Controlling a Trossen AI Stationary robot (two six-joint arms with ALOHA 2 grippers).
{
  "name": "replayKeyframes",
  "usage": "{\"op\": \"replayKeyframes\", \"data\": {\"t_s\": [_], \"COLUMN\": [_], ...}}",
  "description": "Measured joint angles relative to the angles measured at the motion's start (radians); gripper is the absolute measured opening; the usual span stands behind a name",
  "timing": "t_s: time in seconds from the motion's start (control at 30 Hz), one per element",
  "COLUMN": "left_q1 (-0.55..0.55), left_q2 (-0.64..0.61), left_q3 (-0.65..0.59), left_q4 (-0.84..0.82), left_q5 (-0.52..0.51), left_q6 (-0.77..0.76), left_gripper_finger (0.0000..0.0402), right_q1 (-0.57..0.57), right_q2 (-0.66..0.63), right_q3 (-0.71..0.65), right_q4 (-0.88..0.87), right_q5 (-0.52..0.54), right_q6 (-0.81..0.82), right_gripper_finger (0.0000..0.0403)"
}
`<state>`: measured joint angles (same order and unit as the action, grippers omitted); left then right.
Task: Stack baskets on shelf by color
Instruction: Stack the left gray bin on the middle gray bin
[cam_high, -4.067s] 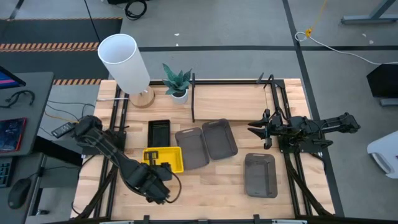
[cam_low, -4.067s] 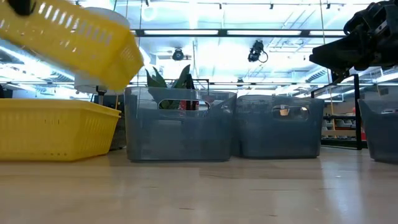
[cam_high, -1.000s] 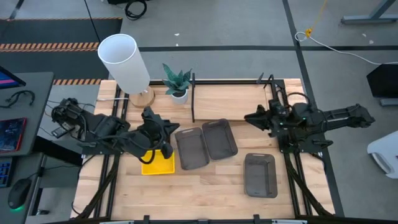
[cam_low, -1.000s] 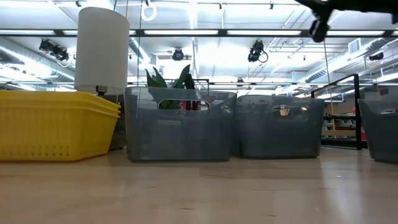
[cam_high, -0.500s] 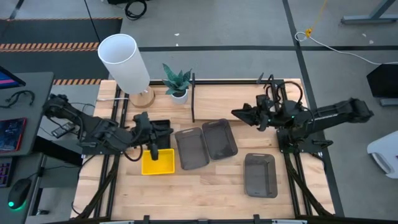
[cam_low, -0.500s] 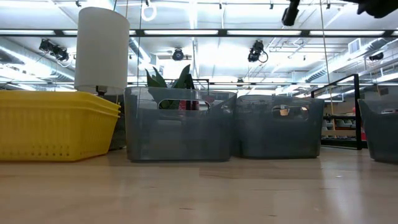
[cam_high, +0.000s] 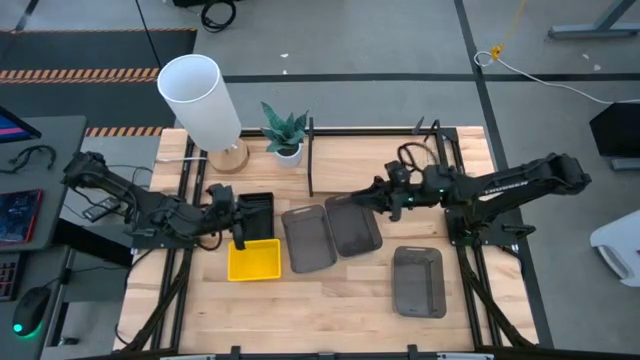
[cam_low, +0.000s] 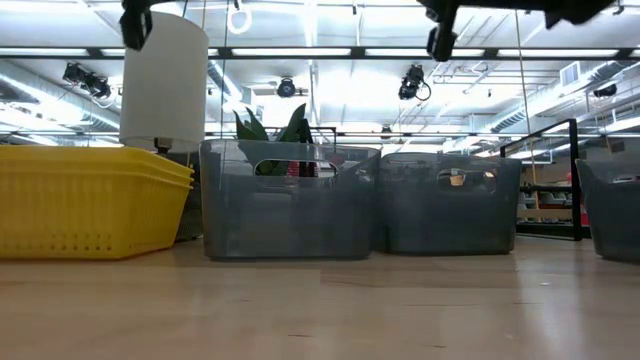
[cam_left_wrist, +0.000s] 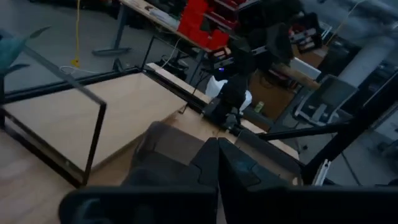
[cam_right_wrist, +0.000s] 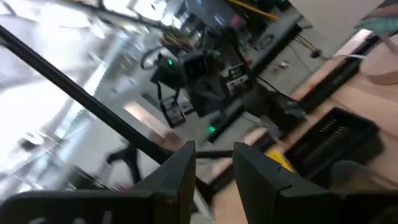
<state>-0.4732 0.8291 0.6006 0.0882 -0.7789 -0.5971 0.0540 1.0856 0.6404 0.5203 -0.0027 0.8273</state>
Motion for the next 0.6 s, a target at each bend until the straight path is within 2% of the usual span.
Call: {"op": "replayKeyframes", "data": {"t_s": [0.13,0.3,0.47,0.6], "left_q1": [-0.002,0.0,0.01,0.042], "left_q2": [-0.052,-0.126,-0.23,-0.328], "left_q3": [-0.091,-0.229,-0.39,-0.486], "left_q4": [0.053,0.223,0.405,0.442], "left_q5": [0.019,0.057,0.07,0.076], "left_q6": [-0.052,-0.087,-0.092,-0.124], "left_gripper_finger": [0.0004,0.0004,0.0004,0.0003], "right_q1": [-0.012,-0.041,-0.067,-0.073], "right_q2": [0.044,0.081,0.09,0.072], "right_q3": [0.126,0.234,0.263,0.263], "right_q4": [-0.259,-0.529,-0.569,-0.621], "right_q5": [-0.022,-0.1,-0.201,-0.233], "right_q6": [-0.108,-0.191,-0.192,-0.178], "right_gripper_finger": [0.0113,0.0113,0.0113,0.0113]}}
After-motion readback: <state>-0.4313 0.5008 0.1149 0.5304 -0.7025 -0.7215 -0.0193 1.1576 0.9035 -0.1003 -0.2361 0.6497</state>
